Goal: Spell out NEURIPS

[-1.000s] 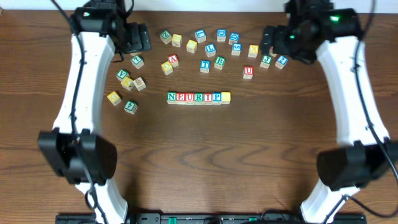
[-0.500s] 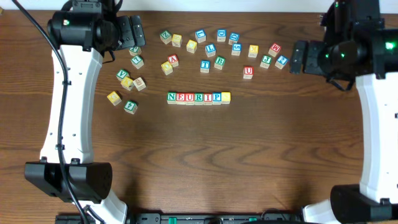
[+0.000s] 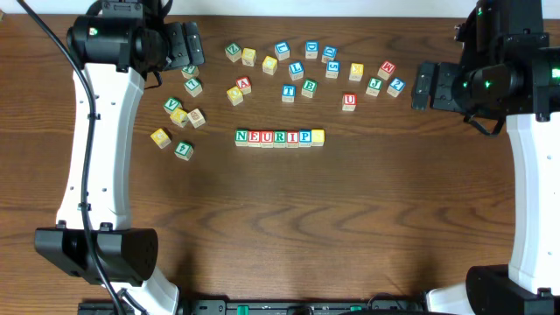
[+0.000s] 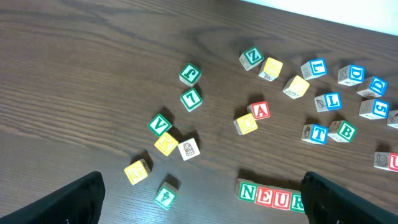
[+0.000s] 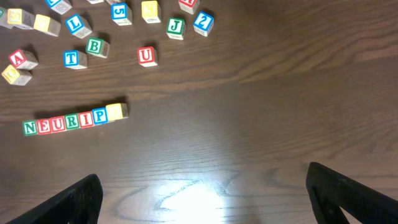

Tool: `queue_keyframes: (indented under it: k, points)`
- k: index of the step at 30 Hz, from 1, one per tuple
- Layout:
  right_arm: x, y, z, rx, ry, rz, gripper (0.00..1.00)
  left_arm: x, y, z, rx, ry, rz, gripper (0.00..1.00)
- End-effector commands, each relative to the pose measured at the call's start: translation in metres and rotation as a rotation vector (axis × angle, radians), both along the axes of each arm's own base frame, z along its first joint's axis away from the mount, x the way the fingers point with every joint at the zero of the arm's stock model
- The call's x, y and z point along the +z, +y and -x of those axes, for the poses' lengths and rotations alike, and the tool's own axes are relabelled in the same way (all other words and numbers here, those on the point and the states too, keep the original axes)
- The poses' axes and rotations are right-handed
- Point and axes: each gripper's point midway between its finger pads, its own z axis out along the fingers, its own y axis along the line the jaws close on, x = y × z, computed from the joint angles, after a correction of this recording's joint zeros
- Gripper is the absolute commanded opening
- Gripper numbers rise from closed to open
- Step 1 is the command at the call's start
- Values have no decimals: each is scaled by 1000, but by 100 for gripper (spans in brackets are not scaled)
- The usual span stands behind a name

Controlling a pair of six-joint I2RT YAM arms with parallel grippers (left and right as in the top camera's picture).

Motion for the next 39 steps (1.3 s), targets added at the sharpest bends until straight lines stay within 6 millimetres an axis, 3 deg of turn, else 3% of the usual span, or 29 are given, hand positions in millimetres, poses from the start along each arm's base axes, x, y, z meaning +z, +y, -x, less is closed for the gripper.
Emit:
queue_keyframes:
  k: [1,20,25,33,39]
  points:
    - [4,-5,2,-2,-14,28,99,1,4,-1,7,-3,-14,99]
    - [11,-3,-14,46,-79,47,99,1,4,-1,7,-3,-14,99]
    - [24,-3,-24,108,-156,81,99,1,4,-1,7,-3,-14,99]
    - [51,-3,-22,127,-279,95,99,1,4,-1,7,-3,-14,99]
    - [47,-5,-19,134,-360,106,99,1,4,-1,7,-3,-14,99]
